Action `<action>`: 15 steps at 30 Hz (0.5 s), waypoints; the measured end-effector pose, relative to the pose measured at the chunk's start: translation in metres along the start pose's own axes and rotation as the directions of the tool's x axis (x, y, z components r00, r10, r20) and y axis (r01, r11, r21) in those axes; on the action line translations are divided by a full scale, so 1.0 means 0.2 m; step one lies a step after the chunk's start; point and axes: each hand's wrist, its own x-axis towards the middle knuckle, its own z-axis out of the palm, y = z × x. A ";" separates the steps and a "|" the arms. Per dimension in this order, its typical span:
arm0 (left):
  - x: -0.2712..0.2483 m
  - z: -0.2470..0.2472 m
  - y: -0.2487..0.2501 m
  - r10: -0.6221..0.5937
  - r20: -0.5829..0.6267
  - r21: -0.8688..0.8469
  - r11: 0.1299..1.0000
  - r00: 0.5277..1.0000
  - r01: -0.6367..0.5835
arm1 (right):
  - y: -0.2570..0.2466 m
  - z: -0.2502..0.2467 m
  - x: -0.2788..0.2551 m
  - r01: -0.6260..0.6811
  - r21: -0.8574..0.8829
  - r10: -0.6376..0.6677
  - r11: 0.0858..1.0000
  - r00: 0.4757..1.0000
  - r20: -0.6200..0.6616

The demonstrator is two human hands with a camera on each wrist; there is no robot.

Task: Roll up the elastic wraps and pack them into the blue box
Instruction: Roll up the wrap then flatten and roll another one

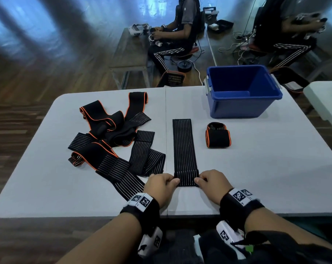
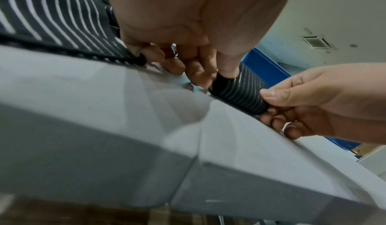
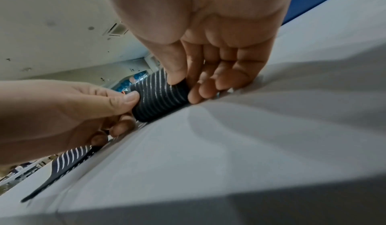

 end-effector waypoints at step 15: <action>0.07 -0.04 0.11 -0.140 0.079 0.083 0.988 0.987 0.133 | -0.06 -0.02 0.07 -0.149 -0.072 0.149 0.986 0.989 -0.008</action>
